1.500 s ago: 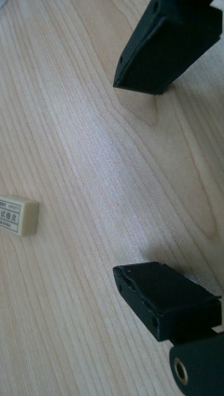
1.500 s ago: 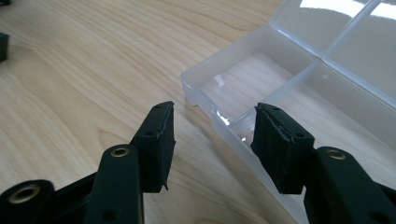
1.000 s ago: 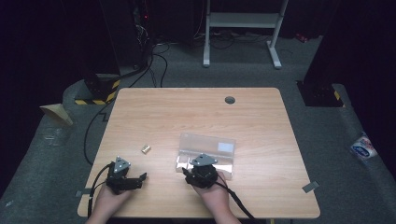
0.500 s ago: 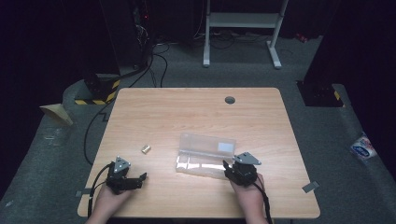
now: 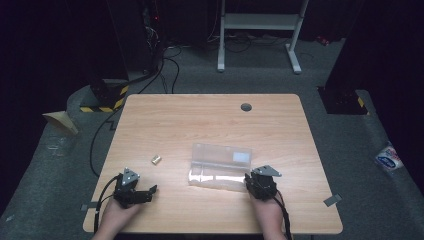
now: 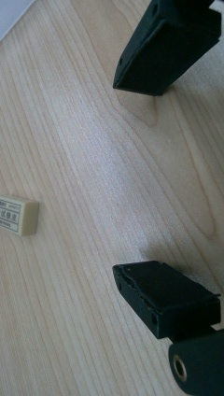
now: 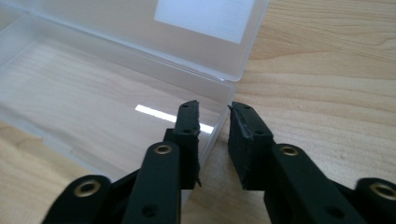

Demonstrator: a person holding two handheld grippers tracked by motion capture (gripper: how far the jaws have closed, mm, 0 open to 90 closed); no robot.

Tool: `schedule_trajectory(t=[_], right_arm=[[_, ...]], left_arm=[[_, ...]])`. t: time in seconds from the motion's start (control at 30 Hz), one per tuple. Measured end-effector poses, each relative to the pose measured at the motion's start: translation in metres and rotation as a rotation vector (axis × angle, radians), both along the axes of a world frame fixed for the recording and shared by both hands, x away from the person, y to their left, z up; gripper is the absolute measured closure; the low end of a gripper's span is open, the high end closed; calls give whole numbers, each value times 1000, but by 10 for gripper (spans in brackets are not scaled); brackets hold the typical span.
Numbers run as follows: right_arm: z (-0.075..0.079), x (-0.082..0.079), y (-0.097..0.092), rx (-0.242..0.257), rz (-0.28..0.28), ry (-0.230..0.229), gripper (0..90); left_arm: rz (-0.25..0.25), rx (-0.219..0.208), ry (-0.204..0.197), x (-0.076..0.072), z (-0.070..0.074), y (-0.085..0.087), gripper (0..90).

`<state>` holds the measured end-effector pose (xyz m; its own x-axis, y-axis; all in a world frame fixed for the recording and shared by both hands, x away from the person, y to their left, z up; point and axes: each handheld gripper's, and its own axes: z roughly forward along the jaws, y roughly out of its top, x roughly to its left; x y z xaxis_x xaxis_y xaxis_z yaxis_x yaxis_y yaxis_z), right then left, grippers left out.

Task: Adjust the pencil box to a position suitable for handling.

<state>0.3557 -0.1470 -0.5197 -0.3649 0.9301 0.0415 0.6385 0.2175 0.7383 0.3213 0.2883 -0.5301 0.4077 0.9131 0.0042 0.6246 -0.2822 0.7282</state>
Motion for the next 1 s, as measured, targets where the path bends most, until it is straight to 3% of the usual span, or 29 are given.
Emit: schedule_trajectory(t=[0.13,0.3,0.53,0.57,0.63,0.73,1.0], right_arm=[[-1,8,2,3,-12,11,761],[1,12,3,3,-16,8,720],[4,-3,-4,32,-16,-13,637],[5,-9,-7,55,-13,-20,568],[6,-12,-9,72,-2,-34,528],[9,-23,-13,111,55,-46,424],[2,-24,-11,46,101,7,377]], left_arm=[[-2,0,0,0,0,0,103],[-3,0,0,0,0,0,103],[-3,0,0,0,0,0,104],[-3,0,0,0,0,0,103],[-3,0,0,0,0,0,104],[-2,-1,0,0,0,0,103],[-2,-1,1,0,0,0,105]])
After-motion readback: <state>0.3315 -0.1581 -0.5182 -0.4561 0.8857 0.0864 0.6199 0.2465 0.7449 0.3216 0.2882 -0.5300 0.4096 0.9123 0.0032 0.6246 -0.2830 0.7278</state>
